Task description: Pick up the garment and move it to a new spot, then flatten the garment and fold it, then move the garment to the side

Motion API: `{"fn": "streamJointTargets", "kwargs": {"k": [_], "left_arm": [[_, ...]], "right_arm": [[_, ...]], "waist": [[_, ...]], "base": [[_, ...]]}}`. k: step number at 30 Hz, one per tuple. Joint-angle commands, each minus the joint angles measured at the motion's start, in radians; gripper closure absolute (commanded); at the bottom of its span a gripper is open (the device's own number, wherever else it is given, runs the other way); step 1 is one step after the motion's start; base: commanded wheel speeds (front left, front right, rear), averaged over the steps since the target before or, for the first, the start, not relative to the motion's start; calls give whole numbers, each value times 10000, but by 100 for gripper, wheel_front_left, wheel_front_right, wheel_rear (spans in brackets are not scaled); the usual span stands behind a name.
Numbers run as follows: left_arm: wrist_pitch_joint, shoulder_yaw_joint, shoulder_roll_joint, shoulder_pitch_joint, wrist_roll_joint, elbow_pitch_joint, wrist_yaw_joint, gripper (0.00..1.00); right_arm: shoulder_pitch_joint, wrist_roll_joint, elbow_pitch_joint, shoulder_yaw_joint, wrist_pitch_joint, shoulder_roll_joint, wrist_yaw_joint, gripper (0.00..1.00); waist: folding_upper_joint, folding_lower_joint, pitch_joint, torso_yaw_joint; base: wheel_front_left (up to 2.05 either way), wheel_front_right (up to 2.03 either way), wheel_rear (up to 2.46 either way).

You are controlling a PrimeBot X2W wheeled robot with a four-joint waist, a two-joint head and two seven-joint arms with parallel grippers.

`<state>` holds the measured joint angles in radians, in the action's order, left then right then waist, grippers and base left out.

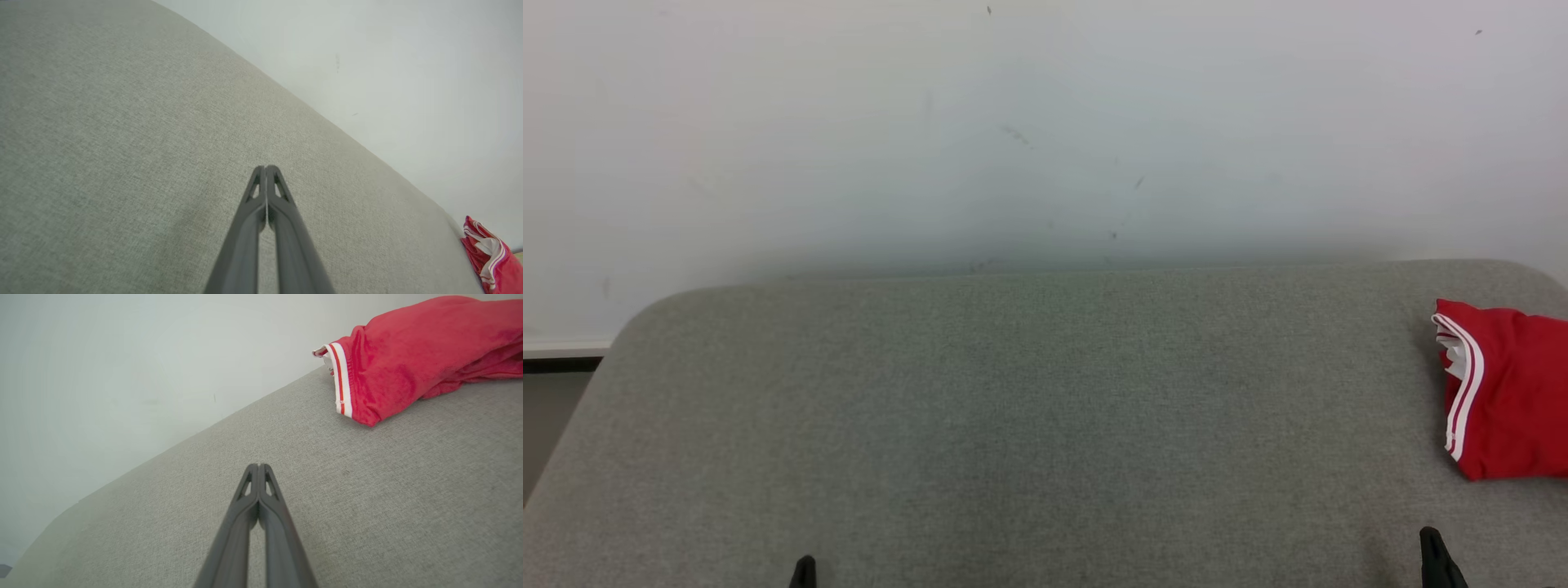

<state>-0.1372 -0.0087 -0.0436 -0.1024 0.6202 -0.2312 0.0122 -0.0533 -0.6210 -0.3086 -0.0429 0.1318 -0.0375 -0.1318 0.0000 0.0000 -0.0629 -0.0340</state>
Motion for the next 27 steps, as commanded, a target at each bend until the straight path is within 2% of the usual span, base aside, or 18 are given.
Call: {"fn": "streamJointTargets", "kwargs": {"k": [1, 27], "left_arm": [[71, 73, -41, 247, 354, 96, 63, 100], [957, 505, -61, 958, 3837, 20, 484, 100]], "right_arm": [[324, -311, 186, -66, -64, -90, 5, 100], [833, -3790, 371, -306, -938, -122, 9, 100]], "waist": [[0, 0, 6, 4], [0, 0, 182, 94]], "base": [[0, 0, 0], [0, 0, 0]]}}
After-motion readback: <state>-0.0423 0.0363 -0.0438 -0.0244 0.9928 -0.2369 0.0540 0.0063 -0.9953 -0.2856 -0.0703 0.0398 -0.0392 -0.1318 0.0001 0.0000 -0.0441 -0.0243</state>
